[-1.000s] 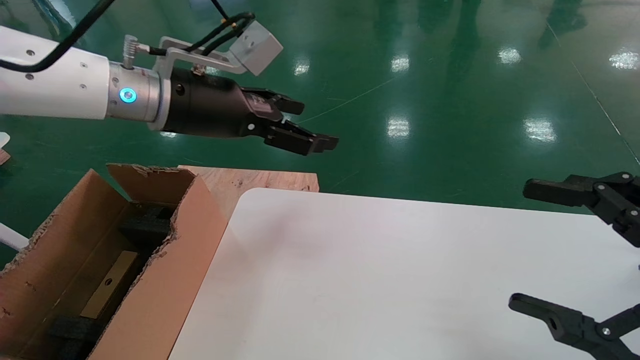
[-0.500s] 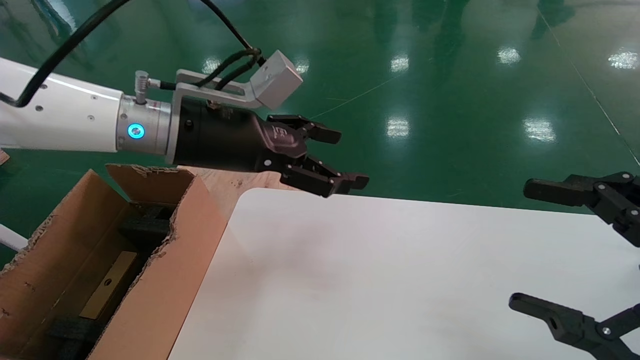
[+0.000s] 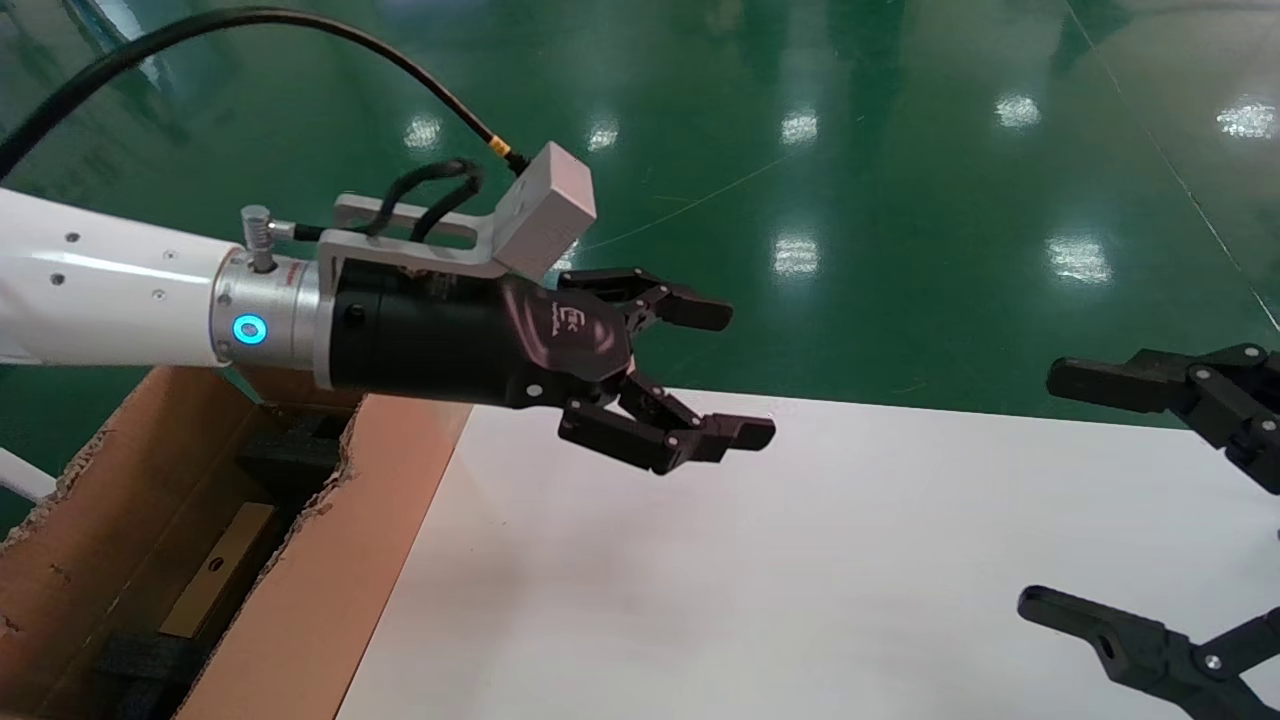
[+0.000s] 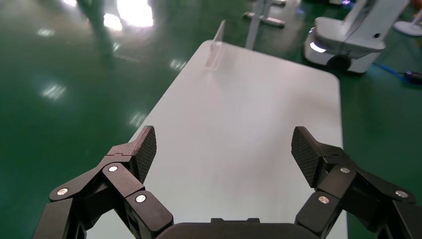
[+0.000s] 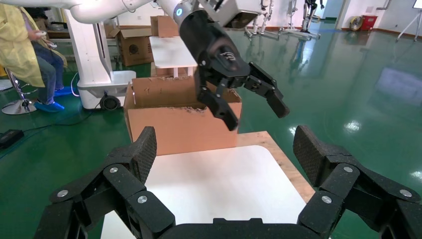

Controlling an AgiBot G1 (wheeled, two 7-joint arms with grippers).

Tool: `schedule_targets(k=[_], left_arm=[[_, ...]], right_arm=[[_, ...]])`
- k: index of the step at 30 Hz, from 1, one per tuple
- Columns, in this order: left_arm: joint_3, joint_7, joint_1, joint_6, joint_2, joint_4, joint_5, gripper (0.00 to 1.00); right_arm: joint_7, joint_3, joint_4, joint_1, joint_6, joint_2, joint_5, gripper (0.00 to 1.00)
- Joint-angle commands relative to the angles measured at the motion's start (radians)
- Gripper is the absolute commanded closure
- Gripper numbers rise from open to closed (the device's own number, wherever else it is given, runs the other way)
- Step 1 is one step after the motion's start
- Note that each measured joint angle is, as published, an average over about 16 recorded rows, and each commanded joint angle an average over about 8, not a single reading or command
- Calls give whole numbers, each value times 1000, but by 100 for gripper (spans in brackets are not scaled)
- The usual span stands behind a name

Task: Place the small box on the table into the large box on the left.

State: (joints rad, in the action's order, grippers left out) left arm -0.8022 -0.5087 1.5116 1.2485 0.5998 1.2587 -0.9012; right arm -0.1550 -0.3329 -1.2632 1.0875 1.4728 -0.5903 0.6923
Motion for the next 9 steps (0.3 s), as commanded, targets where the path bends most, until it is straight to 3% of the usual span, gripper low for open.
schedule_targets(k=[1,9], left_arm=[[38,23,-31,18,1,2,12,0],[160,98,-134,76,4,8,52,0]], right_arm=[[0,0,0,0,0,0,0,0],[0,0,0,0,0,0,0,0]])
